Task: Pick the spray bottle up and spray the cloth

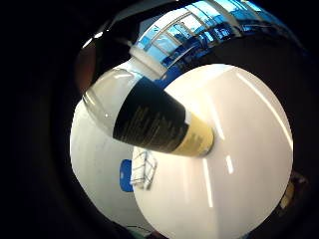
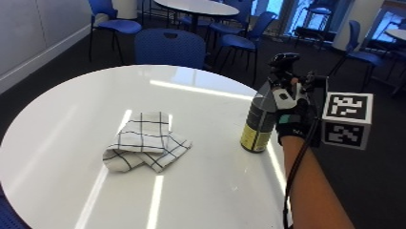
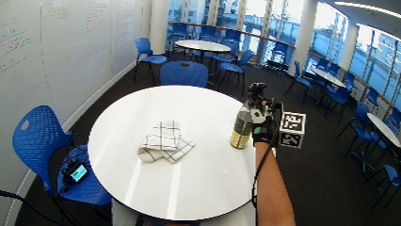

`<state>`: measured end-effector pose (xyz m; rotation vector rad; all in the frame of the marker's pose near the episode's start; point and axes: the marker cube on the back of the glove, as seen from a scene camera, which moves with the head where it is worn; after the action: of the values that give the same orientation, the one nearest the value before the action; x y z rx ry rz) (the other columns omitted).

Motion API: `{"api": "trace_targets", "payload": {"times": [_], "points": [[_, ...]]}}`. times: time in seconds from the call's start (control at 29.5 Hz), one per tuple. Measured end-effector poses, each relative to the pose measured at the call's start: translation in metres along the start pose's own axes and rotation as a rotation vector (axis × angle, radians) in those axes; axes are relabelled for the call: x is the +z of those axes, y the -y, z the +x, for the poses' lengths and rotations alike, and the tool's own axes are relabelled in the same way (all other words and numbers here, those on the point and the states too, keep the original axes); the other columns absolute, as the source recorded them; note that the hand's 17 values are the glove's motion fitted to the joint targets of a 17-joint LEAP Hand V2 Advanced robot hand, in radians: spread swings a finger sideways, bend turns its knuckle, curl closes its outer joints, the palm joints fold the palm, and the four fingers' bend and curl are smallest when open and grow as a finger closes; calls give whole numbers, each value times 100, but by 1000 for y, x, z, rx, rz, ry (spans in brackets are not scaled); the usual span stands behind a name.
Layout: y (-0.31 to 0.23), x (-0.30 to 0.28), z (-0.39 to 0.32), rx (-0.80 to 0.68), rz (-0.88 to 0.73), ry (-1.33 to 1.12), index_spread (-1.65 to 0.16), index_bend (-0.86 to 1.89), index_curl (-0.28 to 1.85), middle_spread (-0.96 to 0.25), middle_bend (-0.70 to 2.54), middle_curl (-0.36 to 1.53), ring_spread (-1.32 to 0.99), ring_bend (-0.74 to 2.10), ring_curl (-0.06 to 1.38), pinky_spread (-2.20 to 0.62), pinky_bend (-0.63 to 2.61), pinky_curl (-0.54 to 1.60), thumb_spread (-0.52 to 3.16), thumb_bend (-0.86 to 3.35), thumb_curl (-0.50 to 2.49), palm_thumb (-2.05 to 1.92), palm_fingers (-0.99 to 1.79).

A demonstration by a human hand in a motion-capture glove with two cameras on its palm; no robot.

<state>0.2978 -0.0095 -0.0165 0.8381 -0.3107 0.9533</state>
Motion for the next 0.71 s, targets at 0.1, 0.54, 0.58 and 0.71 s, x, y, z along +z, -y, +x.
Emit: {"api": "trace_targets", "payload": {"times": [0.1,0.54,0.58,0.71], "points": [[6,-1,-2,6,5,-12,-36,17,33,-8,20,37,-10,23,34,17,15,30,118,-1,39,69,73],[15,3,1,102,45,-47,-34,18,36,-9,24,39,-12,28,36,18,12,25,114,-2,41,73,79],[16,5,2,112,37,-48,-34,18,36,-9,24,39,-12,28,36,18,12,25,114,-2,42,74,79],[20,10,3,143,16,-58,-33,18,36,-9,25,40,-12,27,36,18,12,24,113,-2,42,74,80]]}}
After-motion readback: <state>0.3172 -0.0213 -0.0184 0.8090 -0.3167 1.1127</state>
